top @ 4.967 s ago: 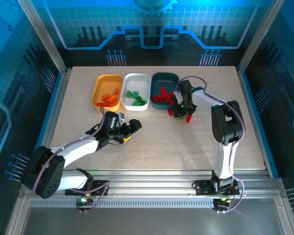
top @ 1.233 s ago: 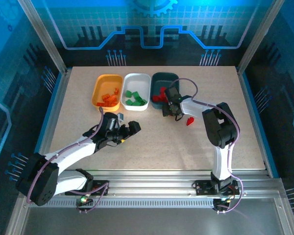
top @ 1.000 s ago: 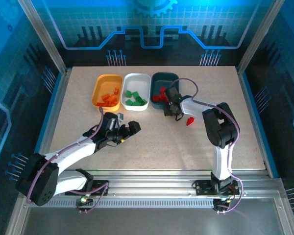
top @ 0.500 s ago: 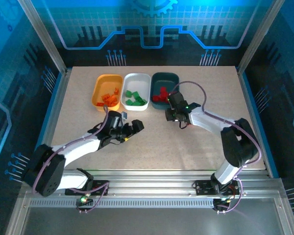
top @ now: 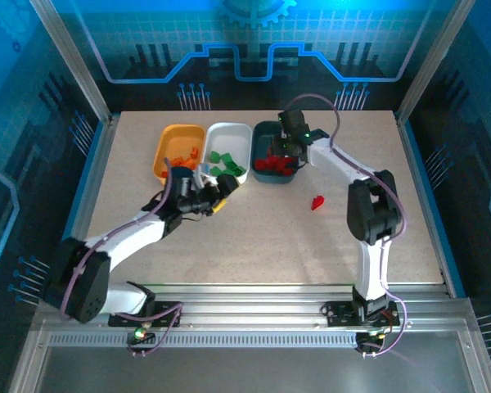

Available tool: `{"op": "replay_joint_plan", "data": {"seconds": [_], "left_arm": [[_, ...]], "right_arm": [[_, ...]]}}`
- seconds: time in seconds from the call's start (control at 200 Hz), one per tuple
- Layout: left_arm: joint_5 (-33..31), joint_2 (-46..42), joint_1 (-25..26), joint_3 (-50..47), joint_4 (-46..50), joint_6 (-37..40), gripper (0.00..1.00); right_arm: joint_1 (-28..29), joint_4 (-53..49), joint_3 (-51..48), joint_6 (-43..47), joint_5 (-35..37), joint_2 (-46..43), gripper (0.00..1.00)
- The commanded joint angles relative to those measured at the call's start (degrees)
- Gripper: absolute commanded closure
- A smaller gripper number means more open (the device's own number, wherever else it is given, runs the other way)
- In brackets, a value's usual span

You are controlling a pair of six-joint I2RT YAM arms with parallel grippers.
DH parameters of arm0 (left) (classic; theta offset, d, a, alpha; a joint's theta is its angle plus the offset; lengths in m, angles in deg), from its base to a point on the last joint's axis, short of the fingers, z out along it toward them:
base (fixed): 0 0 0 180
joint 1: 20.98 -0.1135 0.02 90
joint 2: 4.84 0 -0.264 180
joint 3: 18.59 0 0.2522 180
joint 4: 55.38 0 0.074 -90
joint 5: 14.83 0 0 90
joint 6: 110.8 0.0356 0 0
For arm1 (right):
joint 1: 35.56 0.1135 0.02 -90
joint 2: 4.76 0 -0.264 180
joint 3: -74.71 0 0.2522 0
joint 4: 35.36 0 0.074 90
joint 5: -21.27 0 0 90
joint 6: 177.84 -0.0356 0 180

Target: Sort the legos into containers by color

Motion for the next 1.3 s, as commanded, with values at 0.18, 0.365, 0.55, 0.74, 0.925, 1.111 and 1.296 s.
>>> {"op": "replay_joint_plan", "data": {"seconds": [0.18,0.365,0.55,0.74,0.925,1.111,1.296], "left_arm": [[-0.38,-14.63,-6.93,-5.60,14.23,5.99,0.01],[-0.34,-16.49,-7.01,-5.83,15.67,6.51,0.01],[-0.59,-17.00,-7.05,-6.23,15.22,6.39,0.01],[-1.56,-18.16,-6.49,-9.43,13.25,5.15,0.01],[-1.45,-15.68,-2.89,-11.30,10.60,4.84,0.01],[-2.39,-14.03,0.79,-11.47,9.25,4.67,0.01],[-3.05,-14.74,0.91,-10.98,11.04,5.39,0.01]], "right_arm": [[-0.56,-9.25,12.49,0.75,-0.53,9.27,0.37],[-1.12,-7.14,7.24,0.68,0.56,2.75,0.34],[-0.41,-3.49,-11.27,-3.84,6.58,-13.97,0.31],[-0.58,-4.65,-35.85,-22.48,13.62,-28.15,0.23],[-1.51,-1.76,-45.68,-27.94,11.28,-30.53,0.19],[-2.84,-0.91,-43.41,-29.03,10.92,-24.23,0.19],[-3.97,3.89,-41.68,-28.55,7.56,-18.66,0.21]]}}
